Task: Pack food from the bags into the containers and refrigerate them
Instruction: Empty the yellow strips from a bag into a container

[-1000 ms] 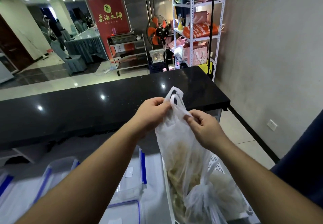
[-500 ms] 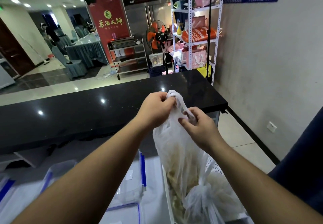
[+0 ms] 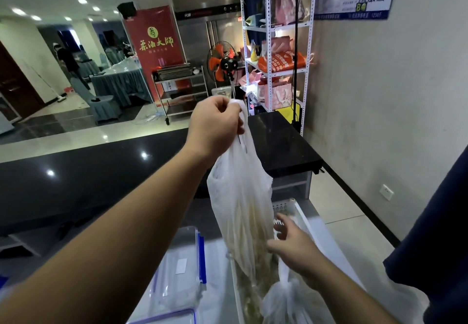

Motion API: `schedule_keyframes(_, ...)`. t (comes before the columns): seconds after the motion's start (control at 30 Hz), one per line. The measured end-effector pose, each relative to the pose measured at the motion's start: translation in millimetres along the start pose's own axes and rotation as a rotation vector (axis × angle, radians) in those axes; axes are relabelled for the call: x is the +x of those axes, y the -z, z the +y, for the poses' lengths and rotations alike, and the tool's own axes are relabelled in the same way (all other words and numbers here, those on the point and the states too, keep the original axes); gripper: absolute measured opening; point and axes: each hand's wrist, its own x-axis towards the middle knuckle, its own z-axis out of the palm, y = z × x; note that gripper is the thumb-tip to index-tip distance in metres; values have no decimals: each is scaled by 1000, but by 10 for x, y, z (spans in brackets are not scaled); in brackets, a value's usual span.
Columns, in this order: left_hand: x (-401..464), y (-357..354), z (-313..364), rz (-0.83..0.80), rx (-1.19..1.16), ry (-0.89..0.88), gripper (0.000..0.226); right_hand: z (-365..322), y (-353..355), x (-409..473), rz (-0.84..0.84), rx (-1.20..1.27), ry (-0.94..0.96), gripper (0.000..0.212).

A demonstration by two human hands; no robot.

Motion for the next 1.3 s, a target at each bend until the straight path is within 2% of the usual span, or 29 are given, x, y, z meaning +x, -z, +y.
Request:
schedule_keyframes(0.1, 98, 95, 104, 61, -39, -7, 28, 38, -90, 16, -76, -70, -83, 62)
schedule_keyframes(0.23, 139, 232, 164, 117, -131, 28, 28, 170, -325, 101, -58, -217, -196, 60)
schedule_keyframes(0.27, 141, 264, 168, 125, -138, 29, 28, 224, -377, 157, -63, -207, -211, 54)
schedule_keyframes(0.37, 167, 385, 149, 139, -107, 32, 26, 247, -481, 268, -16, -161, -192, 16)
schedule_keyframes(0.53, 235, 765, -98, 195, 1, 71, 26, 120, -415, 269, 31, -209, -142, 2)
schedule_keyframes(0.67, 251, 1085, -393, 256, 32, 144, 26, -6, -267, 229, 73, -322, -108, 29)
schedule_keyframes(0.77, 243, 1270, -559, 293, 25, 206, 26, -102, -255, 253, 85, -411, -72, 38)
schedule_keyframes(0.9, 221, 1538, -797, 293, 24, 259, 26, -251, -333, 243, 86, -415, -58, 39)
schedule_keyframes(1.1, 135, 2022, -1431, 258, -81, 425, 22, -500, -453, 142, 370, -416, 80, 39)
schedule_keyframes(1.23, 8, 2177, -1871, 167, -77, 544, 25, -801, -534, 77, 474, -374, 143, 30)
schedule_keyframes(1.3, -59, 2219, -2081, 111, -94, 615, 24, -963, -626, 50, 505, -277, 143, 31)
